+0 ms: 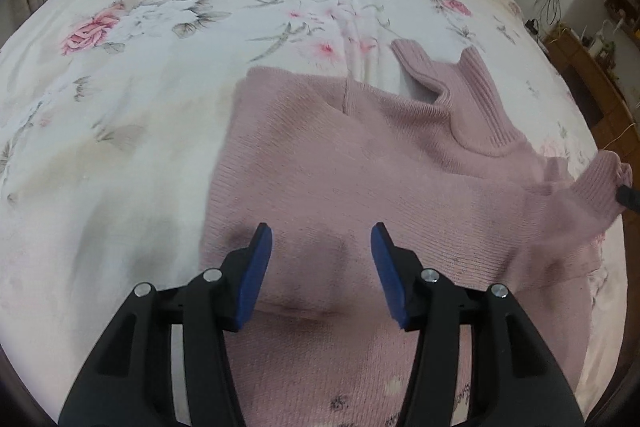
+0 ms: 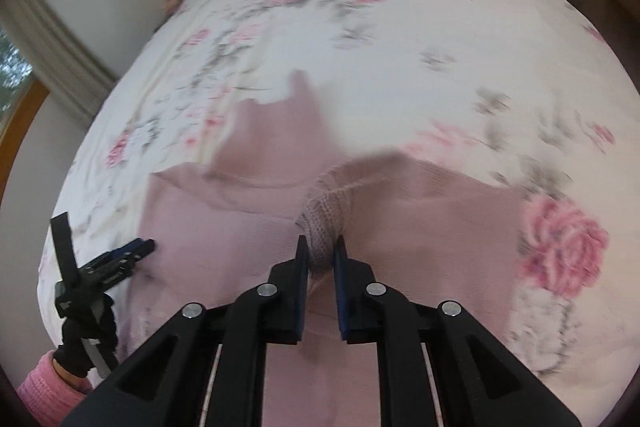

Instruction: Fold small clothes

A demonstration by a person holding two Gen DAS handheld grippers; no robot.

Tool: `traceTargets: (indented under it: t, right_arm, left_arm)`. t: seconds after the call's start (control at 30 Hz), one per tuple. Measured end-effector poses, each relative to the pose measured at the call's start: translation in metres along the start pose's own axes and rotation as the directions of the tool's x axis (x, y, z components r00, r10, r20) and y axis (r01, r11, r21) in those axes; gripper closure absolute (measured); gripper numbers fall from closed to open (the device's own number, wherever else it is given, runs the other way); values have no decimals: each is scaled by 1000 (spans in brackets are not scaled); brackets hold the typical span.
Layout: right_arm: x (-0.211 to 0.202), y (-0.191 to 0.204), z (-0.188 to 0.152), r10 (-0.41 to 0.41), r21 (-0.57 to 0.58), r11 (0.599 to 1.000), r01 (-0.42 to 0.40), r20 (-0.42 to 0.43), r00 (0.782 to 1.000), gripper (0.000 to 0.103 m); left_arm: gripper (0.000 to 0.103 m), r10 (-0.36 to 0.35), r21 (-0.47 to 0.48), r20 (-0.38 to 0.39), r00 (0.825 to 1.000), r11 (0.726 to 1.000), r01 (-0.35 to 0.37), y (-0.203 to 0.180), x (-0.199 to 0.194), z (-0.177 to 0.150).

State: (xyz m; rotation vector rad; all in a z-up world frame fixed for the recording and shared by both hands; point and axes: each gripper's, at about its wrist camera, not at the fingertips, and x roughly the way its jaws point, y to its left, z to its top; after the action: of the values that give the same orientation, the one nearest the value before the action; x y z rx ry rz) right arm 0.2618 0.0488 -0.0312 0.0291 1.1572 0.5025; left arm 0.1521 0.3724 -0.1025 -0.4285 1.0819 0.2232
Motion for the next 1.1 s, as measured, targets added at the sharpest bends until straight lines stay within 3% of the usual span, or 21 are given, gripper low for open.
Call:
traceTargets:
  t: [0.23, 0.37, 0.43, 0.5, 0.53, 0.63, 0.7, 0.9, 1.1]
  right_arm:
    - [25, -50, -36, -6, 53, 999, 12, -105, 994, 90]
    - [35, -67, -46, 2, 81, 997, 9, -140, 990, 76]
    - [32, -78, -44, 57, 132, 990, -41, -125, 991, 57]
    - [35, -87, -39, 103, 179, 981, -81, -118, 988, 56]
    - [38, -89, -38, 103, 188, 979, -79, -124, 987, 57]
    - [43, -89, -34, 68, 165, 985, -44, -143, 987, 84]
    - [40, -90, -33, 55, 151, 988, -34, -138, 989, 92]
    - [43, -97, -43, 9, 116, 993, 11, -167, 986, 95]
    - [49, -100, -43, 12, 122, 992, 12, -193, 981, 94]
  left_arm:
    - [50, 43, 26, -20, 999, 999, -42, -5, 14, -4]
    - [49, 61, 49, -26, 998, 997, -60, -10, 12, -2]
    - [49, 53, 54, -18, 998, 997, -52, -13, 8, 0]
    - [49, 48, 67, -4, 999, 997, -48, -20, 5, 3]
    - [49, 42, 78, 3, 999, 996, -42, -24, 4, 4]
    - [48, 21, 99, -4, 1000, 995, -20, -37, 7, 7]
    - [48, 20, 110, -10, 1000, 994, -18, -42, 10, 8]
    - [48, 57, 117, -37, 998, 992, -53, -35, 26, 5]
    - [46, 29, 111, -42, 999, 994, -24, -27, 34, 4]
